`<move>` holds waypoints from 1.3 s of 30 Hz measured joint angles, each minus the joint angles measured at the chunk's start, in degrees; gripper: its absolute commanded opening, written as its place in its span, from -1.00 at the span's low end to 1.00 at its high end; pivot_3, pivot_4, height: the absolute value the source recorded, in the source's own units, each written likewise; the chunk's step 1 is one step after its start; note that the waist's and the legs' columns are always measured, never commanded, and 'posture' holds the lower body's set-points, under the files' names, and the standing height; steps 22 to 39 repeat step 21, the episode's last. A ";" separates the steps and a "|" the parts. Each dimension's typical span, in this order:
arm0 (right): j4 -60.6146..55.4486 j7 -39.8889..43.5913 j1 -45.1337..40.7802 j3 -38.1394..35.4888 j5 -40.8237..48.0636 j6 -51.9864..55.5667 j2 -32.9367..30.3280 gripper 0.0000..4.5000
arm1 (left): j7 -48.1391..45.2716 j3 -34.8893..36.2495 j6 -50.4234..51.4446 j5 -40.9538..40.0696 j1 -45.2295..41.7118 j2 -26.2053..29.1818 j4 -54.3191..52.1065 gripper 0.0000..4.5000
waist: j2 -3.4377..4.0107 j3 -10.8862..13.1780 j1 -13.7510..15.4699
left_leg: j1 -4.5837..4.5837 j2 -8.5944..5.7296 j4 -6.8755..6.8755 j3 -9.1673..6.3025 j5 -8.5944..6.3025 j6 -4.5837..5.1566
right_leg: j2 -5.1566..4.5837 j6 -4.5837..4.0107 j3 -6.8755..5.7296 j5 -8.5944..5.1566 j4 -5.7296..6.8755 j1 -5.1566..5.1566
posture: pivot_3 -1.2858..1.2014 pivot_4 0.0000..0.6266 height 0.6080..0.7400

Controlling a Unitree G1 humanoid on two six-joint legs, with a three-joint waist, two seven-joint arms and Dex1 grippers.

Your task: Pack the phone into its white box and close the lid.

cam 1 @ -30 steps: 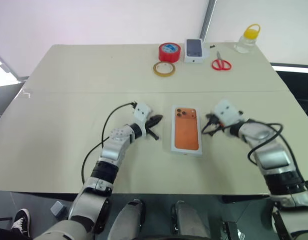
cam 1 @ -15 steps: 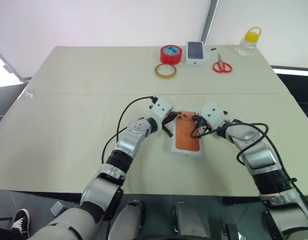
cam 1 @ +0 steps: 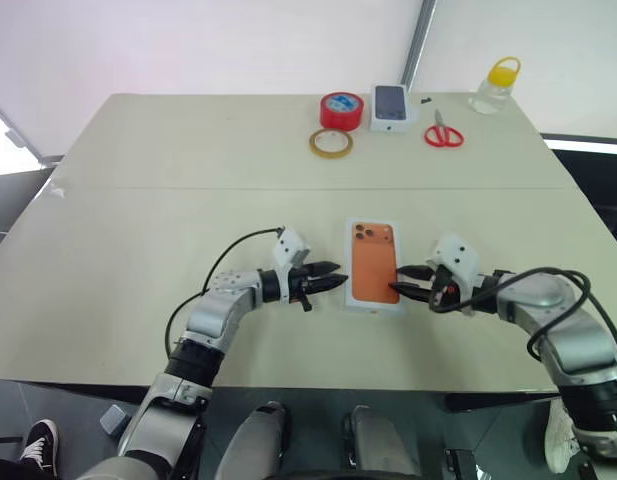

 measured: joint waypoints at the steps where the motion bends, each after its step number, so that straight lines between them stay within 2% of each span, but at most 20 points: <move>1: 0.66 -0.67 -1.09 -0.01 0.46 0.20 1.06 0.76 | 1.18 1.63 0.17 -0.99 -0.70 0.20 -0.53 0.75 | 0.00 0.01 -0.22 | -0.01 0.01 0.00 0.01 0.02 -0.03 | 0.00 0.00 0.02 0.00 0.03 -0.04 | 0.03 -0.52 1.00; 2: 1.15 -1.36 -1.95 -0.05 0.52 0.03 1.82 0.99 | 2.03 2.97 0.20 -1.35 -1.15 1.31 -1.50 0.98 | 0.00 0.02 -0.46 | -0.02 0.01 -0.02 0.02 0.03 -0.06 | 0.00 0.00 0.04 0.00 0.06 -0.08 | 0.03 -0.52 1.00; 6: 3.28 -2.02 -3.69 -2.60 2.28 -1.13 2.66 0.99 | 2.10 8.09 -1.07 -1.00 1.15 11.74 -5.99 0.98 | 0.05 0.03 -1.37 | 0.00 0.03 -0.10 0.01 0.08 -0.13 | 0.03 -0.01 0.05 0.00 0.09 -0.11 | 0.03 -0.52 1.00; 17: 10.21 4.31 -5.64 -5.07 4.48 -6.99 -0.98 0.99 | -1.60 20.71 -1.81 -4.28 15.09 27.59 -8.45 0.98 | 0.21 0.15 -1.25 | 0.00 0.01 -0.13 0.02 0.02 -0.04 | -0.06 -0.03 0.05 0.01 0.04 -0.10 | 0.03 -0.52 1.00; 21: 14.72 6.16 -7.55 -4.77 3.38 -10.18 -1.76 0.99 | -1.46 24.02 -2.02 -4.87 20.35 30.27 -9.16 0.98 | 0.21 0.20 -1.31 | -0.01 0.00 -0.13 0.03 0.01 -0.04 | -0.09 -0.04 0.06 0.01 0.03 -0.10 | 0.03 -0.52 1.00; 39: 14.72 6.16 -7.55 -4.77 3.38 -10.18 -1.76 0.99 | -1.46 24.02 -2.02 -4.87 20.35 30.27 -9.16 0.98 | 0.21 0.20 -1.31 | -0.01 0.00 -0.13 0.03 0.01 -0.04 | -0.09 -0.04 0.06 0.01 0.03 -0.10 | 0.03 -0.52 1.00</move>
